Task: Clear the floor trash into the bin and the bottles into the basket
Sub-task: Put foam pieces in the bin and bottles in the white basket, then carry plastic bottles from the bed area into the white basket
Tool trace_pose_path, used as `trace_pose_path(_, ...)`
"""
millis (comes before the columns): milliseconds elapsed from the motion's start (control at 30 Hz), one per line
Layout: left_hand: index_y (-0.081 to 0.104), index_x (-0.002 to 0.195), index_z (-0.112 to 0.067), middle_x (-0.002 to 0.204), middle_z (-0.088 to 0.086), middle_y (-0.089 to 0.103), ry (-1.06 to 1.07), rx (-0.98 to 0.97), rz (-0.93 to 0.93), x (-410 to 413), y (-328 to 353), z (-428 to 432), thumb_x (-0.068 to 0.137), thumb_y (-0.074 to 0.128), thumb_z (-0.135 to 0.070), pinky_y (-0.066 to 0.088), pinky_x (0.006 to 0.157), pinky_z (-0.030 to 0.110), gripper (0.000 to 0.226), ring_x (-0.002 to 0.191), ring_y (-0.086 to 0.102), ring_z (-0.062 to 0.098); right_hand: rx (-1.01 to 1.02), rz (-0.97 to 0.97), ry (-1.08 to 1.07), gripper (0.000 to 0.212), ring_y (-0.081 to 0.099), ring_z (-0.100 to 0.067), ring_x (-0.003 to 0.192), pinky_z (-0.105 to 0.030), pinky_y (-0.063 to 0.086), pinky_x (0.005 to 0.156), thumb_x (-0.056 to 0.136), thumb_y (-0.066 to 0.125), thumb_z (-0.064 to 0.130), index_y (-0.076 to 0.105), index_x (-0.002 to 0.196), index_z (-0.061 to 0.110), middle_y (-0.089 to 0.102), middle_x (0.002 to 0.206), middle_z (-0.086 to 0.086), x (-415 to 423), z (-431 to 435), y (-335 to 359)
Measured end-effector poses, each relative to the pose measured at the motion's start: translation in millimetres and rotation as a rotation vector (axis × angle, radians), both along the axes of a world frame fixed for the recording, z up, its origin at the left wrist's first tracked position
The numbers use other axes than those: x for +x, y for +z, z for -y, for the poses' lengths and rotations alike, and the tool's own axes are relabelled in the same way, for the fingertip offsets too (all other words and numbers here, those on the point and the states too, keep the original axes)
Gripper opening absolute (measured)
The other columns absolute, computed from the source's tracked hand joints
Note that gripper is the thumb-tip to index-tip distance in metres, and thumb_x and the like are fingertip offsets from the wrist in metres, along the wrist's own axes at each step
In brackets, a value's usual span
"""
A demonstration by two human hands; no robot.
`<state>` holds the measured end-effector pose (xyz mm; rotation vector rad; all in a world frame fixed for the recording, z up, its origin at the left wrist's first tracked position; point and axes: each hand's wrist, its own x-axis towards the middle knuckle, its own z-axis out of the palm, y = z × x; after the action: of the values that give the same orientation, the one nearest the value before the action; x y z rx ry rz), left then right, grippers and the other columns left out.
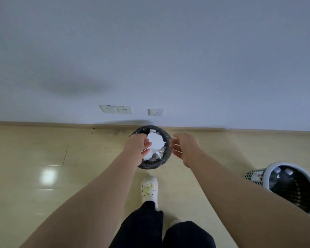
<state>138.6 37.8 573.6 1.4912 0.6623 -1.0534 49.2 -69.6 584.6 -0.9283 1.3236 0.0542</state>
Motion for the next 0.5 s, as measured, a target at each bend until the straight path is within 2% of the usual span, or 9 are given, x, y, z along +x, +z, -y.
trace_pose_path(67,0.053,0.114,-0.005,0.098,0.008,0.059,0.029,-0.064,0.015,-17.6,26.3,3.7,0.098,0.038,-0.006,0.043,0.091,0.033,0.022,0.103,0.059,0.024,-0.029,0.056,-0.028,0.014,0.05,-0.015,0.055,-0.024,0.041,0.054,0.093,0.048,0.011,0.053,0.081,0.014,0.056,0.07,-0.003,-16.7,4.7,23.5)
trace_pose_path(100,0.052,0.115,-0.005,0.097,0.008,0.059,0.043,-0.096,0.032,-29.2,40.4,5.7,0.099,0.037,-0.006,0.043,0.092,0.034,0.022,0.104,0.059,0.024,-0.05,0.083,-0.034,0.013,0.05,-0.015,0.055,-0.025,0.041,0.054,0.093,0.049,0.011,0.054,0.081,0.014,0.057,0.07,-0.004,-29.1,7.2,36.2)
trace_pose_path(167,0.053,0.098,-0.005,0.087,0.007,0.058,0.04,-0.113,0.088,-54.3,64.1,8.7,0.097,0.042,-0.007,0.044,0.088,0.034,0.011,0.087,0.06,0.021,-0.083,0.122,-0.023,0.008,0.052,-0.016,0.056,-0.025,0.043,0.054,0.092,0.052,0.012,0.056,0.086,0.013,0.058,0.072,-0.005,-57.7,11.2,58.5)
trace_pose_path(233,0.053,0.087,-0.008,0.083,0.007,0.058,0.045,-0.142,0.145,-81.8,87.8,13.7,0.096,0.046,-0.008,0.043,0.085,0.033,0.011,0.076,0.058,0.017,-0.103,0.155,-0.005,0.005,0.053,-0.016,0.058,-0.026,0.044,0.055,0.091,0.053,0.014,0.058,0.09,0.013,0.06,0.074,-0.004,-91.6,17.1,80.7)
trace_pose_path(333,0.054,0.09,-0.007,0.084,0.008,0.057,0.071,-0.217,0.165,-117.5,117.5,21.2,0.097,0.045,-0.009,0.044,0.088,0.034,0.012,0.074,0.057,0.018,-0.125,0.185,0.005,0.008,0.053,-0.016,0.06,-0.025,0.044,0.057,0.092,0.052,0.014,0.059,0.096,0.012,0.06,0.075,-0.004,-133.8,25.5,109.9)
trace_pose_path(500,0.054,0.083,-0.009,0.085,0.007,0.058,0.092,-0.309,0.221,-180.9,160.5,22.4,0.097,0.046,-0.011,0.045,0.087,0.034,0.017,0.074,0.058,0.018,-0.167,0.254,-0.006,0.012,0.054,-0.016,0.062,-0.024,0.043,0.057,0.092,0.05,0.013,0.059,0.1,0.01,0.06,0.076,-0.003,-197.5,28.7,154.4)
